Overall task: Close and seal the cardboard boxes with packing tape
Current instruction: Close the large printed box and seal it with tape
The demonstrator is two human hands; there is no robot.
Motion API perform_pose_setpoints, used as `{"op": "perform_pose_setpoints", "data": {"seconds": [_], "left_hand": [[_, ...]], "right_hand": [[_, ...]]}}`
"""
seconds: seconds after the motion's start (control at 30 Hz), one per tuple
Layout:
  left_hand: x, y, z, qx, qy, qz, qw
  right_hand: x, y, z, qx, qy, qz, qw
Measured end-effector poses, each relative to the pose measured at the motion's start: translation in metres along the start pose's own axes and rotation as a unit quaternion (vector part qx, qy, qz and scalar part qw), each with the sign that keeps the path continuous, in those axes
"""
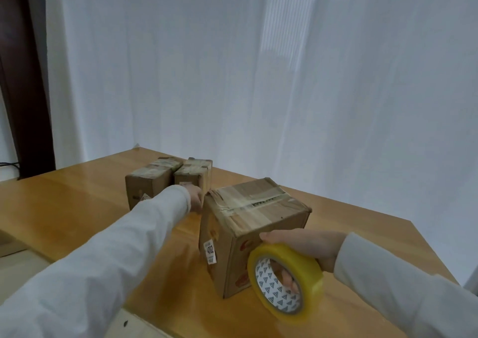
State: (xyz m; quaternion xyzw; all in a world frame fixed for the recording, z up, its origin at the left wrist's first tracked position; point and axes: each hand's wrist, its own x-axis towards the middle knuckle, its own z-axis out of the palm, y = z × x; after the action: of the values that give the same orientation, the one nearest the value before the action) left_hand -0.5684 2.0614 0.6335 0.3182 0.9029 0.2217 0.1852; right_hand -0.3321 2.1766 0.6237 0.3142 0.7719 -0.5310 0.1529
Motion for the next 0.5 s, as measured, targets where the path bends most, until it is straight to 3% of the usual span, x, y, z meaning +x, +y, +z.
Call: {"op": "perform_pose_setpoints", "data": {"seconds": [0.03, 0.13, 0.2, 0.33, 0.5], "left_hand": [[0.001, 0.001, -0.001, -0.083, 0.031, 0.016, 0.996], [-0.01, 0.008, 0.003, -0.281, 0.111, 0.165, 0.939], [-0.023, 0.014, 0.006, -0.356, 0.059, 0.185, 0.914], [-0.03, 0.0, 0.025, -0.266, 0.047, 0.169, 0.948], [-0.041, -0.013, 0.034, -0.305, 0.023, 0.119, 0.945]], "right_hand": [[0.001, -0.001, -0.002, 0.006, 0.003, 0.004, 1.0], [0.006, -0.004, -0.001, -0.003, -0.006, 0.005, 1.0], [0.01, -0.008, -0.003, -0.001, -0.003, 0.01, 1.0], [0.005, -0.018, -0.004, 0.031, 0.015, -0.007, 0.999], [-0.016, -0.03, -0.016, 0.037, 0.046, -0.03, 0.998]]}}
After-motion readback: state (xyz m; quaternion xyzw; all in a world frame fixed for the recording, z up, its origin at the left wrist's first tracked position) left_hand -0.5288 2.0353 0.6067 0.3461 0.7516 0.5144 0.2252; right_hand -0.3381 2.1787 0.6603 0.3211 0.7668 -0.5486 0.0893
